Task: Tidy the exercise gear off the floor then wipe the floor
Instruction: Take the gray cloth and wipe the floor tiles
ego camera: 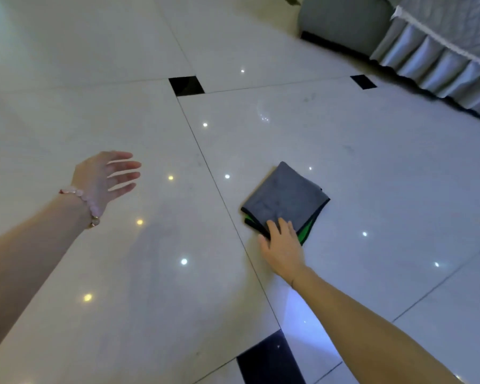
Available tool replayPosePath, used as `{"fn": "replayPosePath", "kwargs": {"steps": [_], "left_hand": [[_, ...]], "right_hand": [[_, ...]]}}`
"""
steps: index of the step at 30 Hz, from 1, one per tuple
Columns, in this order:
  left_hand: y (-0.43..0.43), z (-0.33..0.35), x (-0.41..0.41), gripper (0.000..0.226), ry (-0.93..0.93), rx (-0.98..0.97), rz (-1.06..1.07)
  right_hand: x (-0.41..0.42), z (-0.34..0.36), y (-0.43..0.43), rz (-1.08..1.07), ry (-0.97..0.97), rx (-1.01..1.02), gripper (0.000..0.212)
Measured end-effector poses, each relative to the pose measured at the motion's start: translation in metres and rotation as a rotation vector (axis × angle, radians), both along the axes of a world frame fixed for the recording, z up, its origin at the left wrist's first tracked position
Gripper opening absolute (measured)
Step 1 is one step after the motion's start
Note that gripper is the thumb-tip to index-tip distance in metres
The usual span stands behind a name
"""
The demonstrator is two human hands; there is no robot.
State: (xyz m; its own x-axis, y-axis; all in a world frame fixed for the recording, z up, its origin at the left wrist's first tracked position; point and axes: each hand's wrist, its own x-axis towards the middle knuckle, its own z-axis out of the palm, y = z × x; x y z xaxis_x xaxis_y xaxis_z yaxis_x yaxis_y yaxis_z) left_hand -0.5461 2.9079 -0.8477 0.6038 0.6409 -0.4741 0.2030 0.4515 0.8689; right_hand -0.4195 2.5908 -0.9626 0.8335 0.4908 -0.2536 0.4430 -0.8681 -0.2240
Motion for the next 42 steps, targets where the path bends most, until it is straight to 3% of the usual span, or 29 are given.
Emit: {"fn": "replayPosePath", "kwargs": {"steps": [3,6,10,13,16,22,25,28,30,33,37,42], "left_hand": [[-0.008,-0.009,0.01,0.02,0.025,-0.013,-0.015],[-0.014,-0.01,0.028,0.021,0.019,-0.024,-0.058],[-0.014,-0.007,0.055,0.018,0.007,0.013,-0.136],[-0.012,-0.011,0.07,0.018,-0.011,0.019,-0.175],[-0.013,-0.018,0.079,0.019,-0.017,0.005,-0.195],[-0.017,-0.032,0.08,0.018,-0.01,-0.022,-0.219],[-0.01,-0.029,0.078,0.018,-0.005,0.0,-0.21],[0.001,-0.029,0.075,0.018,-0.002,0.029,-0.192],[0.01,-0.031,0.072,0.018,0.009,0.038,-0.18],[0.019,-0.037,0.067,0.019,0.029,0.037,-0.154],[0.025,-0.042,0.064,0.019,0.058,0.035,-0.116],[0.02,-0.046,0.072,0.019,0.064,0.033,-0.096]], "right_hand": [[-0.019,-0.004,-0.008,0.205,0.023,-0.024,0.065],[-0.001,-0.003,-0.049,0.199,0.002,-0.063,0.079],[0.035,0.0,-0.123,-0.109,-0.024,-0.274,0.068],[0.054,0.006,-0.153,-0.381,0.092,-0.254,0.063],[0.048,0.006,-0.132,-0.385,0.103,-0.238,0.068],[-0.002,0.0,-0.023,-0.017,0.019,-0.174,0.091],[0.008,-0.002,0.031,0.209,0.046,-0.076,0.066],[0.035,-0.004,0.056,0.281,-0.009,-0.113,0.061],[0.055,-0.008,0.054,0.217,-0.022,-0.182,0.064],[0.088,-0.009,0.033,-0.063,-0.001,-0.226,0.07],[0.122,-0.002,0.027,-0.29,0.122,-0.189,0.07],[0.119,0.005,0.085,-0.091,0.156,-0.054,0.062]]}}
